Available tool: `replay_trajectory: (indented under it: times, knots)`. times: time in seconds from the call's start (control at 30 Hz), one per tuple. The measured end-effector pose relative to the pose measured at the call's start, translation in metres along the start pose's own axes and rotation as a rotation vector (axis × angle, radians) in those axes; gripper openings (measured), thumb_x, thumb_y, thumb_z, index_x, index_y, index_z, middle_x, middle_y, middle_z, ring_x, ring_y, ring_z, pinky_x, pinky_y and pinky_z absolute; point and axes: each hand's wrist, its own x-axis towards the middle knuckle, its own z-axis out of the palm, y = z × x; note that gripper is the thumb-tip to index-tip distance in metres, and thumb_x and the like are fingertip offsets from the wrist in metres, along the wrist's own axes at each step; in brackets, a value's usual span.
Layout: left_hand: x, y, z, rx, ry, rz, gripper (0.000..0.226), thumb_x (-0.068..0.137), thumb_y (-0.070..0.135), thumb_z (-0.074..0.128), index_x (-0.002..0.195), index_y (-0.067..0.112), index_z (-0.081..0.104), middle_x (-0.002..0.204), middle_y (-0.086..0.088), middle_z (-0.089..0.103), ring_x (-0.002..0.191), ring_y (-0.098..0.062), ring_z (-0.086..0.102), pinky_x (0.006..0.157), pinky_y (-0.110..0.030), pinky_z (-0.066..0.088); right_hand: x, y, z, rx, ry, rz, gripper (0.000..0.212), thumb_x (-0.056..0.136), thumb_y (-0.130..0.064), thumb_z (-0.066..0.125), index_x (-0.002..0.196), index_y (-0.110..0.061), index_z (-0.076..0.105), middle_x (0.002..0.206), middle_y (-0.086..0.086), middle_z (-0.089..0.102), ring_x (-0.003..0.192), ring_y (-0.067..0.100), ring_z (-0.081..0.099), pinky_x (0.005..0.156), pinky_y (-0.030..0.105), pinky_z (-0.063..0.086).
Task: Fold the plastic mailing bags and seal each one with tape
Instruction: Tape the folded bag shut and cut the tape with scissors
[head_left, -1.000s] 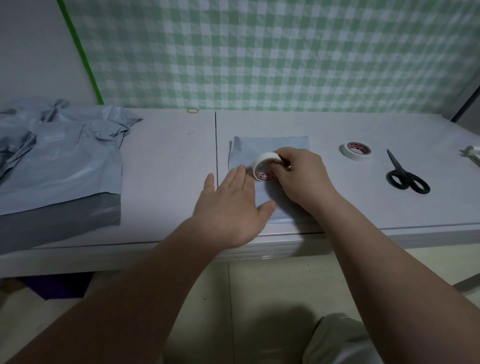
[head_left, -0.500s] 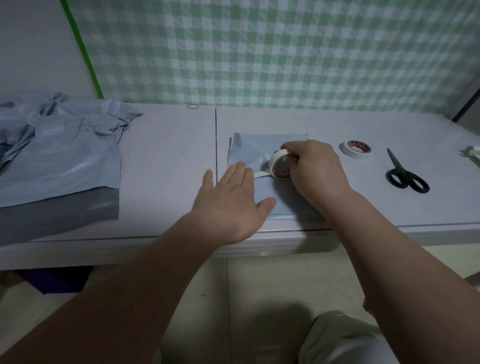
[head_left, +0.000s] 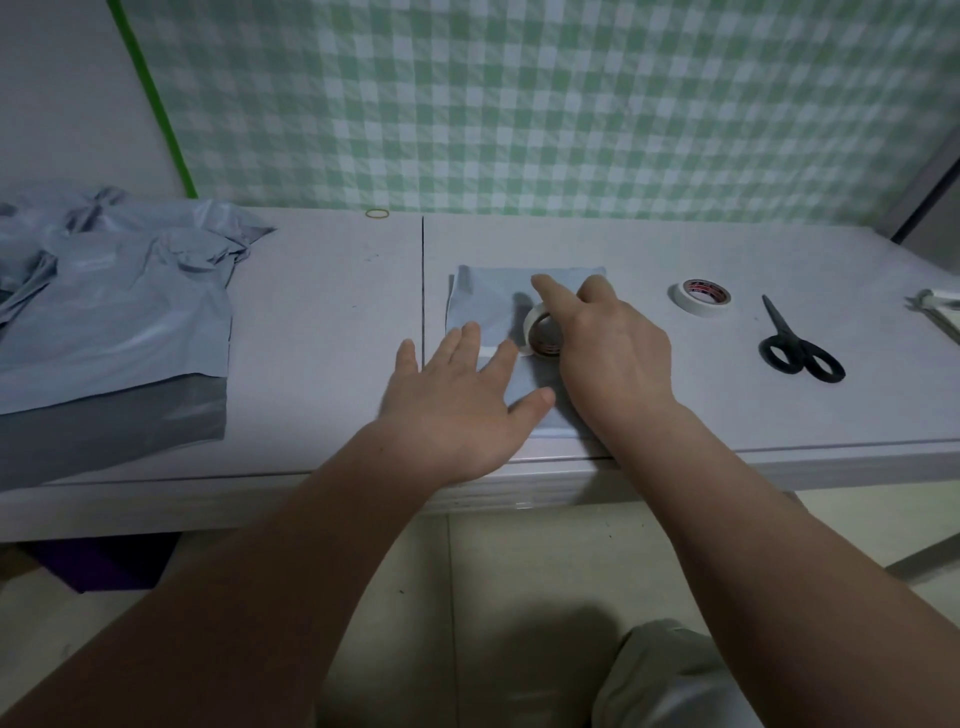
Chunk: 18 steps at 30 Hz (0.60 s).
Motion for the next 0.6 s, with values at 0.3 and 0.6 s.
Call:
replay_trajectory:
  times: [0.3,0.6]
  knots:
    - [0.002,0.007,-0.001,-0.006,-0.034,-0.046,0.069,0.086,0.073,0.002,0.148,0.044,-0.006,0.159,-0.003,-0.017,0.146,-0.017,-0.017,0.115,-0.054,-0.010,-0.001,0.008,0.012,0.225,0.002,0.001,0.055,0.095,-0.019,0.039,0.144,-0.043,0.028,0.102,0.002,0.055,0.093,0.025,0.055,0.065,0.031,0.036]
    - [0.003,0.015,-0.006,0.033,0.021,-0.070,0.066,0.093,0.065,0.006,0.152,0.035,0.003,0.160,-0.009,-0.009,0.147,-0.023,-0.013,0.114,-0.055,-0.009,0.000,0.031,0.011,0.569,-0.050,0.115,0.027,0.088,-0.020,0.061,0.114,-0.024,0.067,0.103,-0.004,0.071,0.095,0.014,0.062,0.078,0.018,0.038]
